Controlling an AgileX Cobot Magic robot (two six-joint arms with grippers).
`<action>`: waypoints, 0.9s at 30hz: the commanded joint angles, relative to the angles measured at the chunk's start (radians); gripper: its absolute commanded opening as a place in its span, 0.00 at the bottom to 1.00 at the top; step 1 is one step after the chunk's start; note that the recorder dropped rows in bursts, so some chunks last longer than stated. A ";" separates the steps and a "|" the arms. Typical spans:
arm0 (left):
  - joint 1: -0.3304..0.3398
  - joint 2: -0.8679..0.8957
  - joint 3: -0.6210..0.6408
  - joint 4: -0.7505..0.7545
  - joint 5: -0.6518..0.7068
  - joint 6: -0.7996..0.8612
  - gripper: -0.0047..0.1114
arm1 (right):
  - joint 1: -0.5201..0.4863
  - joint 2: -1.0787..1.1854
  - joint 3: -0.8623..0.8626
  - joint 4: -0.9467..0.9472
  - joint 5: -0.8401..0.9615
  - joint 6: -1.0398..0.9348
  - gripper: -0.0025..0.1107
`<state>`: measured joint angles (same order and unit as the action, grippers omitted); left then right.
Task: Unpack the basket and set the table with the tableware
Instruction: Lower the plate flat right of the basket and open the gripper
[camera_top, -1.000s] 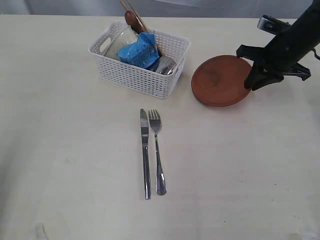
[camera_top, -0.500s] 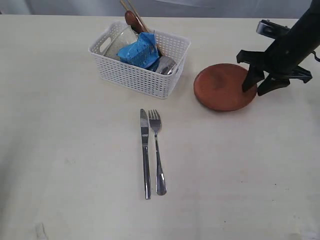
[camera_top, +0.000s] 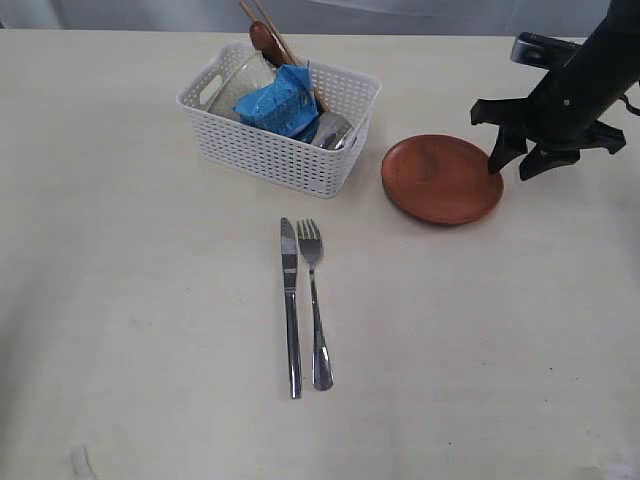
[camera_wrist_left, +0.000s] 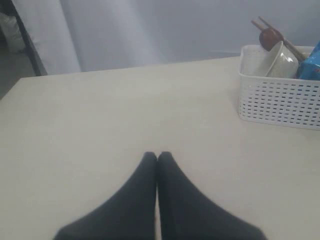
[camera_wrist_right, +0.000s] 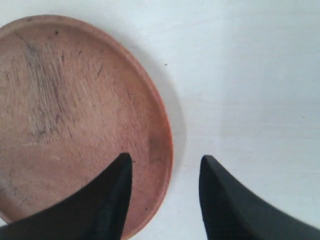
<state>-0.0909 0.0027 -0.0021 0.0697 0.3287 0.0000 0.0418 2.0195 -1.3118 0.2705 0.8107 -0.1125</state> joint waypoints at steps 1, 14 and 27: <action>0.002 -0.003 0.002 0.005 -0.007 0.000 0.04 | 0.004 0.040 -0.002 0.001 -0.007 0.008 0.39; 0.002 -0.003 0.002 0.005 -0.007 0.000 0.04 | 0.019 0.056 -0.002 0.133 -0.006 -0.089 0.39; 0.002 -0.003 0.002 0.005 -0.007 0.000 0.04 | 0.019 0.003 -0.077 0.137 0.059 -0.122 0.40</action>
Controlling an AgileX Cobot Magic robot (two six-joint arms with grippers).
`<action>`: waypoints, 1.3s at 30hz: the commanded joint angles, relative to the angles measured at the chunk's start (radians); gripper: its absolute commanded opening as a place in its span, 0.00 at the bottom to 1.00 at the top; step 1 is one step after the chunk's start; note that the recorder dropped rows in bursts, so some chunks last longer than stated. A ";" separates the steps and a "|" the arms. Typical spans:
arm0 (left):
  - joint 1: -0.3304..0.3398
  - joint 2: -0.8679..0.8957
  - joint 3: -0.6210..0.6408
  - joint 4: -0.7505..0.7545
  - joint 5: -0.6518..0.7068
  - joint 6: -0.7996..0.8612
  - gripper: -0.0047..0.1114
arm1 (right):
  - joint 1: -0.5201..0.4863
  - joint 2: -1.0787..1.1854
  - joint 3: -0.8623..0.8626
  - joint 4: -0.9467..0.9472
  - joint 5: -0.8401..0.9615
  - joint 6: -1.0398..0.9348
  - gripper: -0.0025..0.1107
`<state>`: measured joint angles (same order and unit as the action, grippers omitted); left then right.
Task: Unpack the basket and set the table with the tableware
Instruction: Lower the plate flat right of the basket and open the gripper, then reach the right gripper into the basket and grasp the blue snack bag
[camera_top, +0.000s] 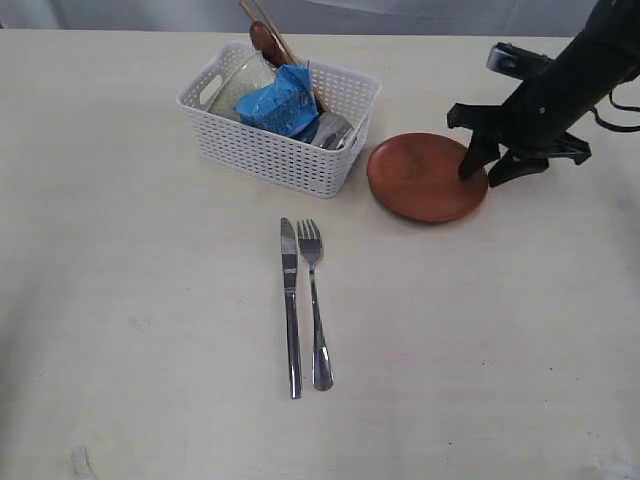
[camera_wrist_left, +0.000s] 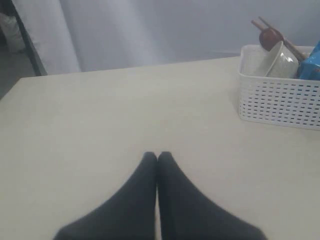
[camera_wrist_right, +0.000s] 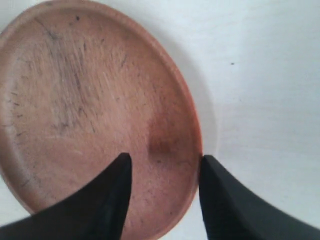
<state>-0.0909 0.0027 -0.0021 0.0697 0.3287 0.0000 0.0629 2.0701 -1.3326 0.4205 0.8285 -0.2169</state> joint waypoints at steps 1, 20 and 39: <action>0.002 -0.003 0.002 0.005 -0.007 0.000 0.04 | -0.002 -0.058 -0.073 -0.008 0.048 -0.028 0.40; 0.002 -0.003 0.002 0.005 -0.007 0.000 0.04 | 0.408 -0.040 -0.364 0.056 -0.046 0.082 0.68; 0.002 -0.003 0.002 0.005 -0.007 0.000 0.04 | 0.440 0.129 -0.470 -0.022 -0.039 0.306 0.31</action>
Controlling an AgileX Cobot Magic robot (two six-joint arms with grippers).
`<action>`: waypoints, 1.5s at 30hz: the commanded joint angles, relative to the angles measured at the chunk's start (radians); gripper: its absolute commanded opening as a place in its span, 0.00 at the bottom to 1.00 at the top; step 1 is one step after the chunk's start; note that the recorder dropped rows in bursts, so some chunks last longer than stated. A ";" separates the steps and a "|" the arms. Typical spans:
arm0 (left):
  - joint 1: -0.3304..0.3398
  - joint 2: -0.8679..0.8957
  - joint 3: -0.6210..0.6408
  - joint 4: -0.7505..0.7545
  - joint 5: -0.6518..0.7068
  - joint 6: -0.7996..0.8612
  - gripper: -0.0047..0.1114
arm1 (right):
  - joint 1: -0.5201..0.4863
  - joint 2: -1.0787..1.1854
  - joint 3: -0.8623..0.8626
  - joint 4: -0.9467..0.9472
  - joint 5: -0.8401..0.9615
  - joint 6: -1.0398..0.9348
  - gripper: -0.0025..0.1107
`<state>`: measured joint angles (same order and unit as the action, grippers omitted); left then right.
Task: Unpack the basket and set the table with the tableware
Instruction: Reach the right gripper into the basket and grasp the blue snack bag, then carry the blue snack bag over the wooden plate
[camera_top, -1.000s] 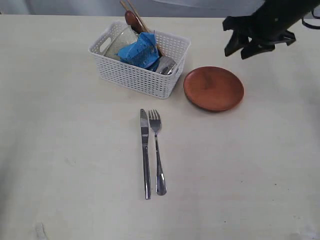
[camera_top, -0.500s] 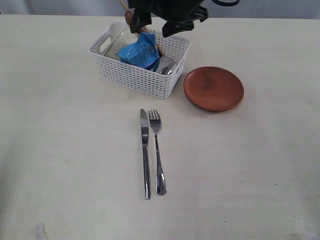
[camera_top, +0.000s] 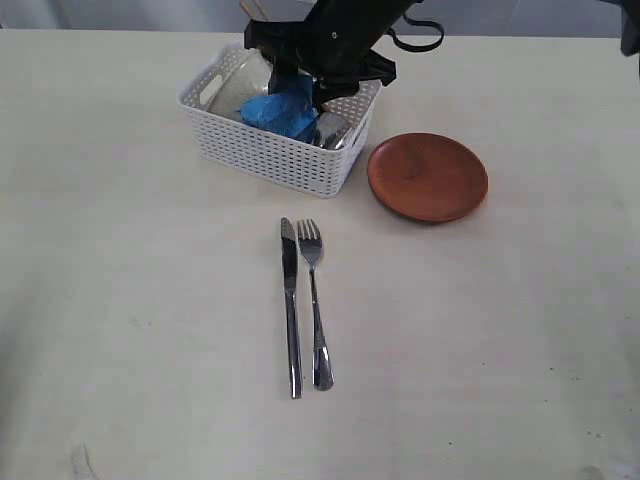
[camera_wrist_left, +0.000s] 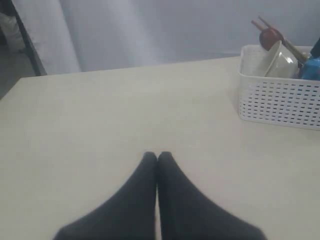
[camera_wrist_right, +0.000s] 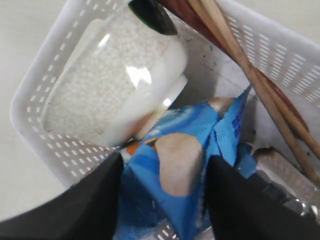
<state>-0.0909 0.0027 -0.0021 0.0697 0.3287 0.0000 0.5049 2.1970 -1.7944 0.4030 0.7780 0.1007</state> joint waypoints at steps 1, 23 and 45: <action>0.002 -0.003 0.002 0.005 -0.007 0.000 0.04 | -0.002 0.002 -0.008 -0.004 0.016 -0.012 0.25; 0.002 -0.003 0.002 0.005 -0.007 0.000 0.04 | -0.004 -0.220 -0.008 -0.337 0.151 -0.037 0.02; 0.002 -0.003 0.002 0.005 -0.007 0.000 0.04 | -0.320 -0.347 0.342 -0.128 0.232 -0.332 0.02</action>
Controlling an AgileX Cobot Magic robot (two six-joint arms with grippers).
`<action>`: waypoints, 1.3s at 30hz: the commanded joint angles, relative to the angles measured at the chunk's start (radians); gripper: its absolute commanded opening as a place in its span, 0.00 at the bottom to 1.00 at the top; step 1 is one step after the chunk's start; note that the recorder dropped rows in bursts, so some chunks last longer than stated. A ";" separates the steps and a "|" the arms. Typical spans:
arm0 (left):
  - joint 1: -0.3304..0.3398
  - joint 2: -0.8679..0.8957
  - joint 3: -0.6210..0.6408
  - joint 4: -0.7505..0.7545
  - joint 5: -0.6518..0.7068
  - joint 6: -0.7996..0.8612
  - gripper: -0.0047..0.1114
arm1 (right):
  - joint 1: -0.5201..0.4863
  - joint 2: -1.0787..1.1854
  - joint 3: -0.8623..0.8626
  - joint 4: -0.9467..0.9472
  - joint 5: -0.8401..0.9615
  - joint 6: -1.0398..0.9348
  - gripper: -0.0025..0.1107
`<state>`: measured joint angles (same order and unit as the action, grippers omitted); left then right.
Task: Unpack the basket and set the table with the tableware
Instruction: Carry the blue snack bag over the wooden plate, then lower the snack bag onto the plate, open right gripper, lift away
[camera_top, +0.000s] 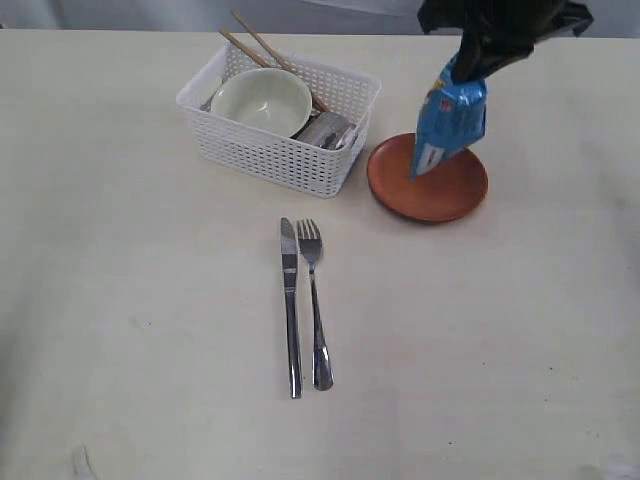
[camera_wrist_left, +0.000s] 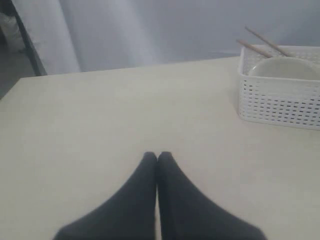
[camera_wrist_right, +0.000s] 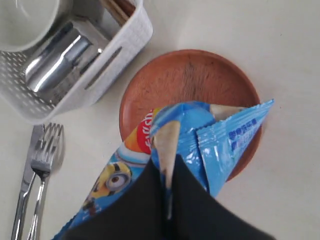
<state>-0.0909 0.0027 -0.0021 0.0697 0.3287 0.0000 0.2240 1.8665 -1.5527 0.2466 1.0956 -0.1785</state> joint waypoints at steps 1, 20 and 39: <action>0.002 -0.003 0.002 0.005 -0.007 0.000 0.04 | -0.047 -0.016 0.127 0.031 -0.109 -0.053 0.02; 0.002 -0.003 0.002 0.005 -0.007 0.000 0.04 | -0.081 0.040 0.182 0.474 -0.281 -0.402 0.02; 0.002 -0.003 0.002 0.005 -0.007 0.000 0.04 | -0.083 0.071 0.182 0.432 -0.283 -0.471 0.16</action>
<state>-0.0909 0.0027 -0.0021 0.0697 0.3287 0.0000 0.1474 1.9384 -1.3697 0.6850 0.8176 -0.6394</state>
